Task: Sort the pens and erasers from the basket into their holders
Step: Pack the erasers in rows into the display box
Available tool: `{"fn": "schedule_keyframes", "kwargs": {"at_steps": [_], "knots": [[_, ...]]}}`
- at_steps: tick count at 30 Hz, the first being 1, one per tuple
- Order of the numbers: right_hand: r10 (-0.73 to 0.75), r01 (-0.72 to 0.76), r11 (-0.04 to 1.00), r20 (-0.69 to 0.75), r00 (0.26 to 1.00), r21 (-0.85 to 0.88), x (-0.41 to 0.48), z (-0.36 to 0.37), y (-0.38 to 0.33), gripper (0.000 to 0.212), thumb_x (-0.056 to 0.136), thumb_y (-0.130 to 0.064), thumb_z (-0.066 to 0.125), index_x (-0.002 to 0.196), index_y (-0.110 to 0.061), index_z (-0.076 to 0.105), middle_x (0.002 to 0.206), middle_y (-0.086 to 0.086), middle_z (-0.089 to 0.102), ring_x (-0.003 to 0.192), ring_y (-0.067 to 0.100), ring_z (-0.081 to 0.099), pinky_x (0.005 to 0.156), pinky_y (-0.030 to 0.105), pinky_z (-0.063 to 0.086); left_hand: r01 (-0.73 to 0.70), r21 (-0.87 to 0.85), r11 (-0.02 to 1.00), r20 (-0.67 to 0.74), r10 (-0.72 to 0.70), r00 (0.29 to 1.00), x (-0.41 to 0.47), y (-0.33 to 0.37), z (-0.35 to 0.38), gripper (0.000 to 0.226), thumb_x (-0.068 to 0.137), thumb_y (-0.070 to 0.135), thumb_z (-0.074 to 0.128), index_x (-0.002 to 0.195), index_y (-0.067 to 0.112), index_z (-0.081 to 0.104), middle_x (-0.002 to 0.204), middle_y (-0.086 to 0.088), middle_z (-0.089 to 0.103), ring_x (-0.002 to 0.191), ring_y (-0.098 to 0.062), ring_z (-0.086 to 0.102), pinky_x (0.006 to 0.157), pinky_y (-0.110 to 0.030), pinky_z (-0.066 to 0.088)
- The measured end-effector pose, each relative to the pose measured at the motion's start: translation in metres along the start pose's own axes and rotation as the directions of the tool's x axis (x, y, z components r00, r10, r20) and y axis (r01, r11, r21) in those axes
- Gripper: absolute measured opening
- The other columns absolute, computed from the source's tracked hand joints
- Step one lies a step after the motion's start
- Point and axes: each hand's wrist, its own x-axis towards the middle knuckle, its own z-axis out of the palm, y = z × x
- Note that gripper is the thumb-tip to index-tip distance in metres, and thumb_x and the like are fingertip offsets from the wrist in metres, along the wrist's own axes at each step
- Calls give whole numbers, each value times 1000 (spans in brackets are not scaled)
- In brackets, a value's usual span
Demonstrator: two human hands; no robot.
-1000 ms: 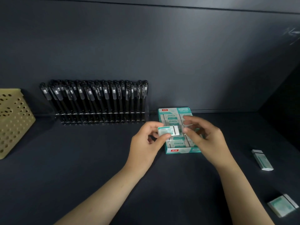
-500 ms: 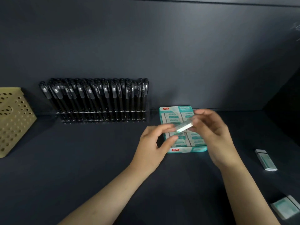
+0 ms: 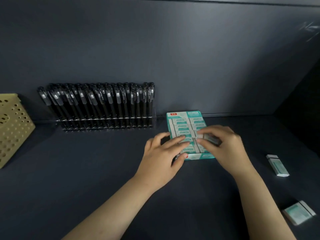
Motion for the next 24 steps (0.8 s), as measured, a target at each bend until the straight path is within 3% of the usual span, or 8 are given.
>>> {"fn": "schedule_keyframes", "kwargs": {"at_steps": [3,8,13,20,24], "knots": [[13,-15,1000,86,996,14,-1,-3,2,39,71,-18,84,108,-26,72,103,-27,59,105,11,53,90,13,38,3,-5,1000,48,-3,999,0,-3,0,45,92,50,35,130,37,56,139,18,52,136,-16,33,103,-33,22],[100,-100,995,108,989,-6,-3,-19,16,39,72,-11,82,105,-29,70,104,-21,61,100,8,53,89,22,40,14,-5,1000,93,-13,996,1,0,-4,55,90,53,27,136,34,50,144,14,47,143,-16,26,108,-28,14],[156,-168,984,155,976,65,-2,-24,22,36,74,-5,80,99,-30,71,99,-14,62,90,5,58,78,15,47,13,26,1000,102,-16,995,0,0,-4,55,92,52,27,137,30,49,144,13,47,141,-19,29,110,-32,20],[102,-105,994,100,990,22,-1,-14,21,29,70,-5,82,88,-25,71,97,-16,64,93,11,60,80,28,51,9,38,999,84,-12,996,0,-1,-2,51,93,50,32,135,29,51,142,13,50,138,-20,34,107,-35,27],[106,-106,994,69,992,-4,0,-9,23,22,69,-2,83,84,-17,75,96,-14,58,92,6,58,76,11,45,5,35,999,80,-8,997,1,-2,-2,50,93,49,33,134,29,53,140,13,52,137,-19,36,106,-33,26]]}}
